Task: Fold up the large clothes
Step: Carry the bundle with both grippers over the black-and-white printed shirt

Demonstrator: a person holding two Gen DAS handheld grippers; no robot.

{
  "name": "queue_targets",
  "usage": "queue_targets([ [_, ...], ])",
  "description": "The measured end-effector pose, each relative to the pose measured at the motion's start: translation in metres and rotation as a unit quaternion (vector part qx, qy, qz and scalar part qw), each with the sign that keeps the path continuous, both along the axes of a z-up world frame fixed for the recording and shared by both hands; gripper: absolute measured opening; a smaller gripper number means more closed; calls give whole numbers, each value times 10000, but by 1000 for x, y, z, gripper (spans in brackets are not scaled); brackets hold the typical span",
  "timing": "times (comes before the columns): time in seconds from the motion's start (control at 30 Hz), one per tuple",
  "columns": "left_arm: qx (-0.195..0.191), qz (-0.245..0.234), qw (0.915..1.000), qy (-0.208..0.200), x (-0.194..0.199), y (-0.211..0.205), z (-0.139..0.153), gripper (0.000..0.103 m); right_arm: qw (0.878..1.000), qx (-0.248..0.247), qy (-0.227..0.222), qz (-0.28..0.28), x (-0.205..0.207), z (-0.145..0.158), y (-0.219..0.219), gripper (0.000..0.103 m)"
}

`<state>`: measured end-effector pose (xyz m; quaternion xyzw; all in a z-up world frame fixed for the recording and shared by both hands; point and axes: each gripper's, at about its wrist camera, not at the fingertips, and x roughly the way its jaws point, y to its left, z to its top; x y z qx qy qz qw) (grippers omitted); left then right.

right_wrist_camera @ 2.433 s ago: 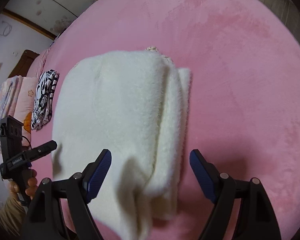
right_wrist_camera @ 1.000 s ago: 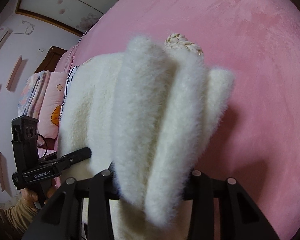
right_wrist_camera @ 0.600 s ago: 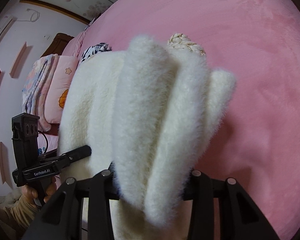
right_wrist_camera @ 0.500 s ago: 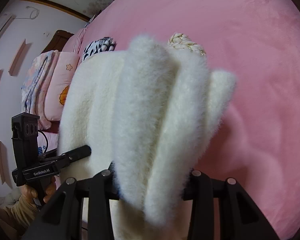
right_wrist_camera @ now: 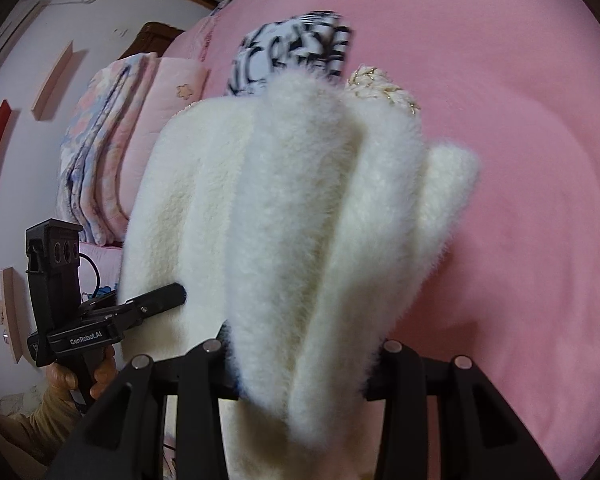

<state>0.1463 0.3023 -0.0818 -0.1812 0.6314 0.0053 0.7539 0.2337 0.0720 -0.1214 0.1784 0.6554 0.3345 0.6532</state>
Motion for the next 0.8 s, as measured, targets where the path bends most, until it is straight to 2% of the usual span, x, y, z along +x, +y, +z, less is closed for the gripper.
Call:
queue_targets([
  [0.17, 130, 106, 9988, -465, 38, 77, 29, 66, 9991, 202, -354, 124, 48, 25, 62, 39],
  [0.3, 224, 51, 9958, -887, 92, 121, 45, 66, 9965, 240, -798, 86, 102, 45, 105, 39],
  [0.43, 258, -74, 9912, -1297, 147, 160, 49, 66, 9932, 286, -1129, -83, 154, 50, 133, 39],
  [0.6, 113, 76, 9889, -1477, 220, 187, 18, 67, 9912, 159, -1304, -144, 222, 30, 163, 39],
  [0.8, 118, 407, 9913, -1244, 271, 217, -53, 68, 9895, -412, -1371, -203, 279, -26, 196, 41],
])
